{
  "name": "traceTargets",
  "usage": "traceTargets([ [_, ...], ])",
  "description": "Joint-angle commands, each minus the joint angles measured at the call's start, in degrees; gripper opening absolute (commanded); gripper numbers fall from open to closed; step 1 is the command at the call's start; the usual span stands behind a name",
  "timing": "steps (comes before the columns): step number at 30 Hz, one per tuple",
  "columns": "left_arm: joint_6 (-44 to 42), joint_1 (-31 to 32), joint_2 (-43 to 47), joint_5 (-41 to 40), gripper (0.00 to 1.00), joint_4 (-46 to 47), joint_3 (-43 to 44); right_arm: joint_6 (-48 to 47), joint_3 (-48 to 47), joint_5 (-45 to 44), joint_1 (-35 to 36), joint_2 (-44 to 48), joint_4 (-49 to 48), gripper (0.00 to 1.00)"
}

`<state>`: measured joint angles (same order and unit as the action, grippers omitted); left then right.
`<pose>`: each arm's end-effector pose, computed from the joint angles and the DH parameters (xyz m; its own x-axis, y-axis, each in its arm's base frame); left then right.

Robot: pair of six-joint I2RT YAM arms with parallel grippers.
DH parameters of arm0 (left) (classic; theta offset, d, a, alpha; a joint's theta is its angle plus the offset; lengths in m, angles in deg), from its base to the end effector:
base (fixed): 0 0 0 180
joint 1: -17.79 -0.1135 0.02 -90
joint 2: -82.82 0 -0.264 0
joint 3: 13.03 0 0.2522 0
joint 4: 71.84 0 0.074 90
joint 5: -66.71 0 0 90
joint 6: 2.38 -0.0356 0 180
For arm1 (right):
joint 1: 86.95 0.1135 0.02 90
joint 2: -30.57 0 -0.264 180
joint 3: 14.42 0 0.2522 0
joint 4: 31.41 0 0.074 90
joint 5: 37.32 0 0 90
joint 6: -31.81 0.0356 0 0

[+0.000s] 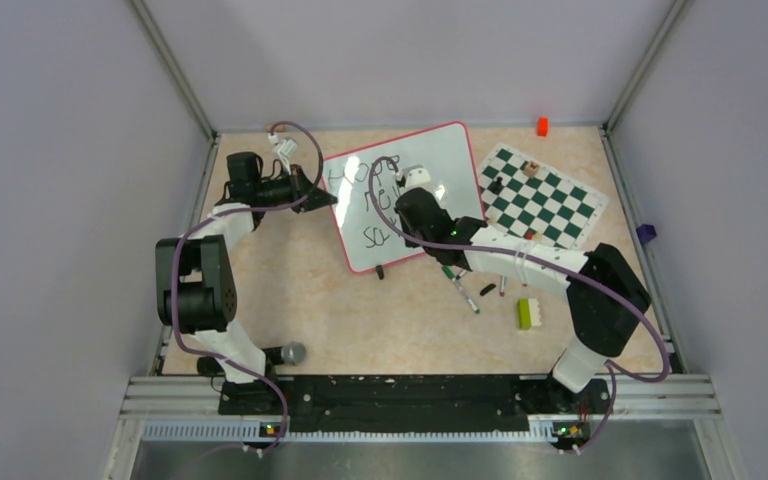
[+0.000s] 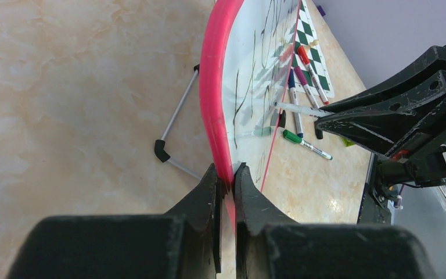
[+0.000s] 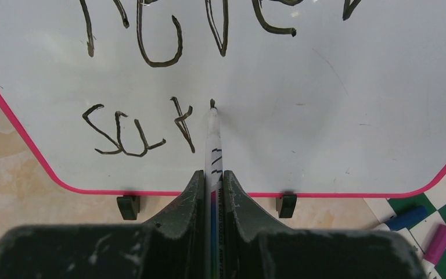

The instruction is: Write a sentence on the whiteboard

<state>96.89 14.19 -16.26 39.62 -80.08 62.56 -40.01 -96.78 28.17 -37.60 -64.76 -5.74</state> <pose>0.3710 -0.0084 0.2262 -0.6352 -0.1135 -0.7640 0.6331 0.4902 -0.5991 0.2544 0.2737 0.2533 -0.5360 -0.1885 -0.8229 -0.3284 0.9445 -0.0024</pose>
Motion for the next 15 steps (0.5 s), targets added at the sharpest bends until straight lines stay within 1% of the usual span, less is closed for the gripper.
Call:
traceTargets([
  [1,-7.96,1.23,-1.37,-10.98,0.00,-1.98,-1.09,1.09,1.34,0.39,-0.10,0.46,2.16,0.00],
  [15,-7.96,1.22,-1.29,-10.98,0.00,-1.92,-1.14,2.18,2.11,0.72,-0.13,1.03,3.30,0.00],
])
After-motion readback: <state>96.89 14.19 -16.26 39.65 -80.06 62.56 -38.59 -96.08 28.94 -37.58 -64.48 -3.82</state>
